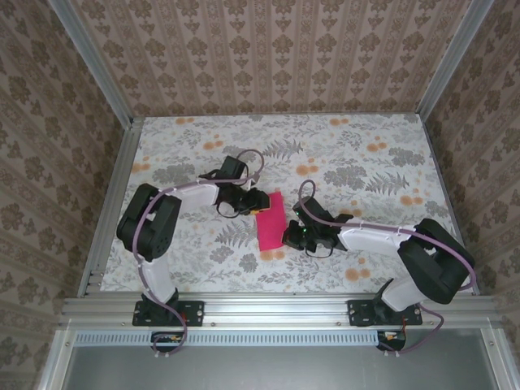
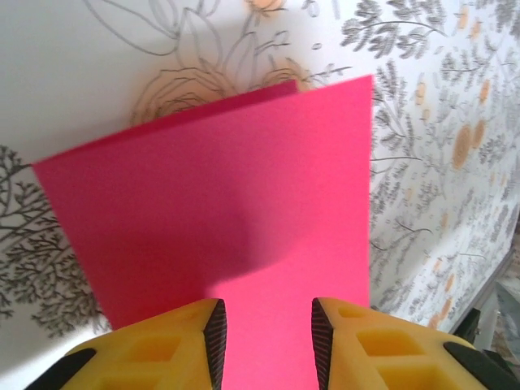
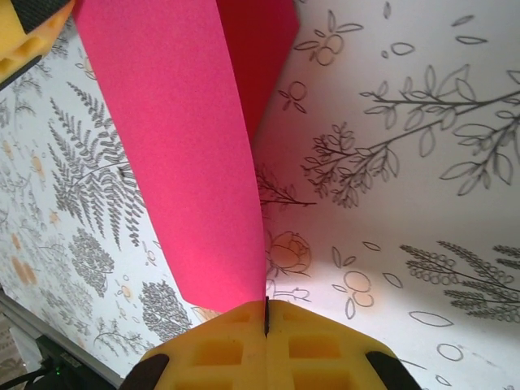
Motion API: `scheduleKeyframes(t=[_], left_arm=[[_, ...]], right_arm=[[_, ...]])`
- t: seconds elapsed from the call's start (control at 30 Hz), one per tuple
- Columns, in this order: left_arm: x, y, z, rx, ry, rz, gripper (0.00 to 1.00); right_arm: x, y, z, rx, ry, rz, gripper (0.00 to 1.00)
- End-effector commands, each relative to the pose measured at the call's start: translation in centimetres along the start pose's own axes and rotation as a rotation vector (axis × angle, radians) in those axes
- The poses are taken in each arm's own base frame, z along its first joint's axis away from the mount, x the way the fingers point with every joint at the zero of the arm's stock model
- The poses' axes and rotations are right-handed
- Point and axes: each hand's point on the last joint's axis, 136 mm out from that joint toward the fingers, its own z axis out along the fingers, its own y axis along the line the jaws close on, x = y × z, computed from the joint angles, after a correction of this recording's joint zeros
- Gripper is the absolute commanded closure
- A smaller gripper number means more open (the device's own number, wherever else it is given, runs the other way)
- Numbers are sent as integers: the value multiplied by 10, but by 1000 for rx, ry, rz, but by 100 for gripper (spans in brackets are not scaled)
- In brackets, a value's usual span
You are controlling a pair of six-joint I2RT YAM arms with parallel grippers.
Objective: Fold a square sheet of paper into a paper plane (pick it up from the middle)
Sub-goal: Move the paper to the center of the table, then third fold the triangle at the center of the table.
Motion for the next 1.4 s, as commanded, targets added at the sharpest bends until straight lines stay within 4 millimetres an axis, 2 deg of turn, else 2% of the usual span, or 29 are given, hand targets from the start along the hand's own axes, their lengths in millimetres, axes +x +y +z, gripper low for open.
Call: scheduleKeyframes(t=[0.0, 0.23, 0.57, 0.77, 1.2, 1.37], left_arm=[[0, 12, 8, -49, 13, 4, 66], [7, 32, 19, -106, 46, -16, 70], [8, 34, 21, -115, 50, -11, 71], [8, 35, 21, -118, 51, -14, 71], [9, 38, 21, -123, 55, -22, 71], [9, 38, 21, -125, 54, -22, 71]], right_arm=[[6, -12, -1, 31, 20, 15, 94], [0, -17, -4, 21, -34, 85, 76], [-5, -16, -10, -5, -76, 119, 75], [-4, -26, -5, 34, -79, 147, 64], [-3, -20, 6, 1, -46, 151, 61], [-3, -20, 5, 4, -49, 149, 69]])
